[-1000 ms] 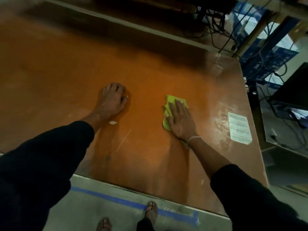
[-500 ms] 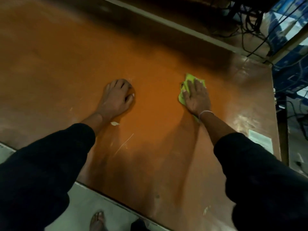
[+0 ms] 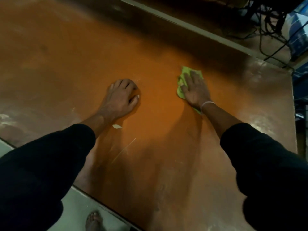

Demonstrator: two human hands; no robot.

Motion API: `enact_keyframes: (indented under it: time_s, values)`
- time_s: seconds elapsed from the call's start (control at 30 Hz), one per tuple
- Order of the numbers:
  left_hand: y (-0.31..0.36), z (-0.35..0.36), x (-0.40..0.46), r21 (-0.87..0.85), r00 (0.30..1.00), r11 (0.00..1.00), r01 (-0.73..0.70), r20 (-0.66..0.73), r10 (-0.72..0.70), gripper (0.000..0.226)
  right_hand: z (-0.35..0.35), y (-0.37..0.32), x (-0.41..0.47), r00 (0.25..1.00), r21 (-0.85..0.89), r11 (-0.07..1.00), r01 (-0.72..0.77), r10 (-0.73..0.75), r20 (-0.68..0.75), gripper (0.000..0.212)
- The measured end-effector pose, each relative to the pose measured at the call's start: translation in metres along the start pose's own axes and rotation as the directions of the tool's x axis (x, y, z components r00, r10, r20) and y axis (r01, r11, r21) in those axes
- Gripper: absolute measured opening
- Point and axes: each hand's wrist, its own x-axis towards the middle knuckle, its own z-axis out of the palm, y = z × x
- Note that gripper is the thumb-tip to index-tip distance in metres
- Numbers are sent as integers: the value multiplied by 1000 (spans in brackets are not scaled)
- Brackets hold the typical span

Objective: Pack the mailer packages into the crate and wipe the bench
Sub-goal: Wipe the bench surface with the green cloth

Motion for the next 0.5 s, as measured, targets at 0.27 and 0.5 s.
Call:
enact_keyframes:
  time_s: [0.27, 0.5]
  values:
    - [2, -5, -2, 3, 999, 1000, 3, 44, -3, 42, 10, -15, -62, 981, 5, 983, -185, 185, -59, 76]
    - [2, -7, -4, -3, 999, 1000, -1, 38, 1, 47, 14, -39, -118, 958, 48, 963, -265, 269, -98, 71]
